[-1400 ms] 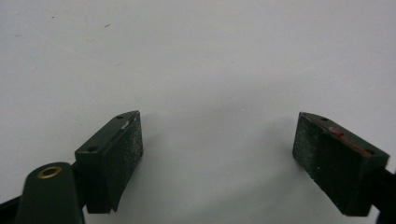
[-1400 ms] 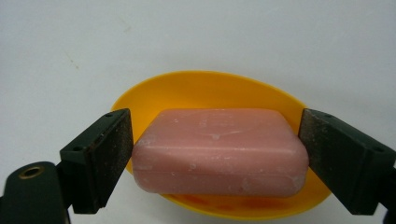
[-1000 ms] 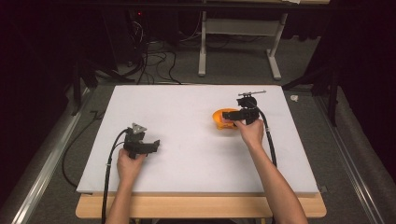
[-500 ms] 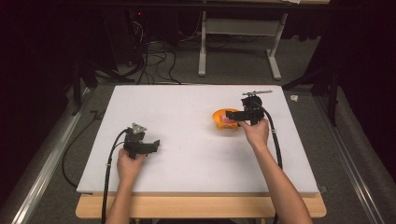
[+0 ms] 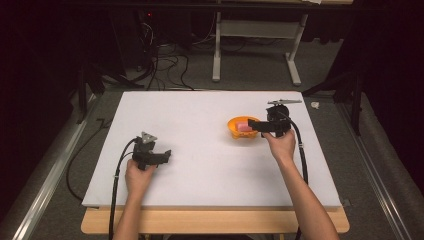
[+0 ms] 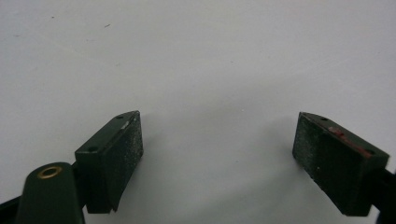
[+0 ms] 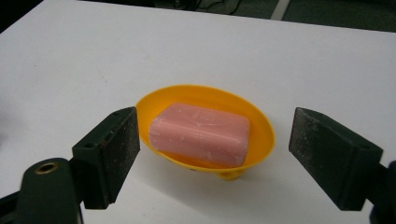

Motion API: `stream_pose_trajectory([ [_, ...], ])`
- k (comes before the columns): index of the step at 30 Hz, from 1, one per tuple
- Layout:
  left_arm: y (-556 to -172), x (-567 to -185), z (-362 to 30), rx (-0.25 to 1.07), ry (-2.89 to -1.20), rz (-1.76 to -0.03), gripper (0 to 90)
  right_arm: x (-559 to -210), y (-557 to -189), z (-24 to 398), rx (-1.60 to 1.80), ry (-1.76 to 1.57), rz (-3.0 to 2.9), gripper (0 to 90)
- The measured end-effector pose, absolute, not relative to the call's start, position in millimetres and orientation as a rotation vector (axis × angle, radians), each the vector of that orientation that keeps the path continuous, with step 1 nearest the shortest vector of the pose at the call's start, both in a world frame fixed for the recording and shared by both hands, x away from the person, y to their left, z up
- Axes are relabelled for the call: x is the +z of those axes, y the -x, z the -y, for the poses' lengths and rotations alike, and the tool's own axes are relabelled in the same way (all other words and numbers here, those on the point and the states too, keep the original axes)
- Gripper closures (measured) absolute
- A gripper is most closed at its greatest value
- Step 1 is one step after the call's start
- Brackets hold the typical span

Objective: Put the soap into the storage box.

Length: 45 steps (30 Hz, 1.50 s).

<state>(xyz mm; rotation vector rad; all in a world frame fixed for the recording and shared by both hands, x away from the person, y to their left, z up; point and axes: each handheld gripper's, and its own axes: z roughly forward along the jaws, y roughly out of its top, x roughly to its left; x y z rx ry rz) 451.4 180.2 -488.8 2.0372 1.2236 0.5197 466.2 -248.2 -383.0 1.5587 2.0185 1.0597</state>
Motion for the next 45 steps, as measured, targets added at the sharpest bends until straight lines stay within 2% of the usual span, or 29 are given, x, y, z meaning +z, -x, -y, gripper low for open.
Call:
stream_pose_trajectory([
  [24, -451, -489, -180, 0.52, -2.037, -1.224, 16.6, -367, -433, 283, 1.107, -1.523, -1.924, 19.8],
  [45, -451, -489, -180, 0.522, -2.036, -1.224, 16.6, -368, -408, 307, 1.126, -1.515, -1.871, 21.0],
])
